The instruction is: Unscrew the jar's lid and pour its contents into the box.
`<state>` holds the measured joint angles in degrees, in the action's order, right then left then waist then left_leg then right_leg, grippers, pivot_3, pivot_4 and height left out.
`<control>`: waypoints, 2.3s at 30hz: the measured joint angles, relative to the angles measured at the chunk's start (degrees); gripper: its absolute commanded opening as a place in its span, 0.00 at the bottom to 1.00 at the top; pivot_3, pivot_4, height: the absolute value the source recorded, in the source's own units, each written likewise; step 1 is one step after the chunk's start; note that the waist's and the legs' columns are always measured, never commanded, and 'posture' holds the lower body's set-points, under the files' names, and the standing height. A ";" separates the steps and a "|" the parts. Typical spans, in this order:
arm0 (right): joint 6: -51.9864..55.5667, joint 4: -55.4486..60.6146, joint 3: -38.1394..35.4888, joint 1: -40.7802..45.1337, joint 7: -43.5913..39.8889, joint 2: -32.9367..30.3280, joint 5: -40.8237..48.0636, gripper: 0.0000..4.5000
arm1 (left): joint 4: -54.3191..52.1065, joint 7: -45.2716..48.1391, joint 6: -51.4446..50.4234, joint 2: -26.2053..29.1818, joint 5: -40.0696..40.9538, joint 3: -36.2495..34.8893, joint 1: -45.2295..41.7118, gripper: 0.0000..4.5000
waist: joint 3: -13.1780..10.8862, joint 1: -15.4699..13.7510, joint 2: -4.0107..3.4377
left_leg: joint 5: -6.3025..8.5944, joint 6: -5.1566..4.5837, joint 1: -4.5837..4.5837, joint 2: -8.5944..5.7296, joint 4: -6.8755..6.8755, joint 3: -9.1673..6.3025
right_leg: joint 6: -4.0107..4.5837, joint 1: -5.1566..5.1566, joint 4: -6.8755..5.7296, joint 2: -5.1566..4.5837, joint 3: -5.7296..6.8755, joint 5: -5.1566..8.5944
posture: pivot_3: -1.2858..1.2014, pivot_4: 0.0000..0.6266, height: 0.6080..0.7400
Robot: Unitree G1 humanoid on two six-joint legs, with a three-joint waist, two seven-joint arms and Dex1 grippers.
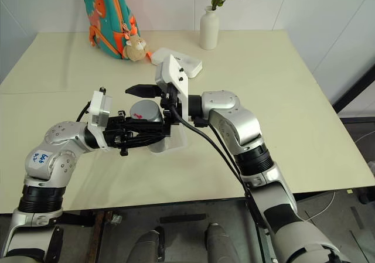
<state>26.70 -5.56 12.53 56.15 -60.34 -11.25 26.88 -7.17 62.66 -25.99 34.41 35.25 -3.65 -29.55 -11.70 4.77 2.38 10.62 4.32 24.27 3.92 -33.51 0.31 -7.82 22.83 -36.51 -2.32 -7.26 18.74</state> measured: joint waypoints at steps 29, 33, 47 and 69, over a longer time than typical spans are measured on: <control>4.70 3.74 -6.30 -0.42 -3.87 -4.38 7.19 0.99 | 0.85 -0.01 2.44 0.61 -1.78 -0.44 0.42 0.44 | -0.07 -0.04 -0.12 | 0.01 -0.01 0.00 0.01 -0.03 0.01 | -0.02 0.00 0.00 0.01 -0.04 0.01 | 0.52 0.24 1.00; 4.63 3.77 -3.23 -0.43 -1.78 -2.47 4.90 0.99 | 1.13 -0.39 3.01 0.59 -2.38 -0.18 0.18 0.44 | -0.07 -0.03 -0.12 | 0.01 -0.01 0.02 0.00 -0.01 0.02 | -0.02 0.01 0.02 0.01 -0.04 0.01 | 0.52 0.24 1.00; 3.13 -1.94 -1.60 2.73 0.06 -0.29 -0.02 0.99 | 2.20 -1.79 4.22 0.07 -4.14 0.02 -0.35 0.44 | -0.07 0.01 -0.12 | 0.01 -0.01 0.02 0.01 -0.01 0.02 | -0.02 0.02 0.00 0.02 -0.03 0.01 | 0.52 0.24 1.00; 1.95 -1.35 -2.15 0.83 -3.20 -6.60 -0.25 0.99 | 3.25 -2.88 4.76 -0.56 -4.12 0.05 -0.83 0.44 | -0.07 -0.09 -0.12 | 0.01 -0.01 0.02 0.00 0.00 0.02 | -0.02 0.02 0.01 0.02 -0.03 0.01 | 0.52 0.24 1.00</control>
<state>28.65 -6.91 10.38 56.97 -63.54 -17.86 26.64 -3.91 59.78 -21.23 33.85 31.13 -3.59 -30.38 -11.77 4.68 2.26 10.64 4.31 24.29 3.92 -33.51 0.33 -7.84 22.85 -36.50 -2.30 -7.28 18.75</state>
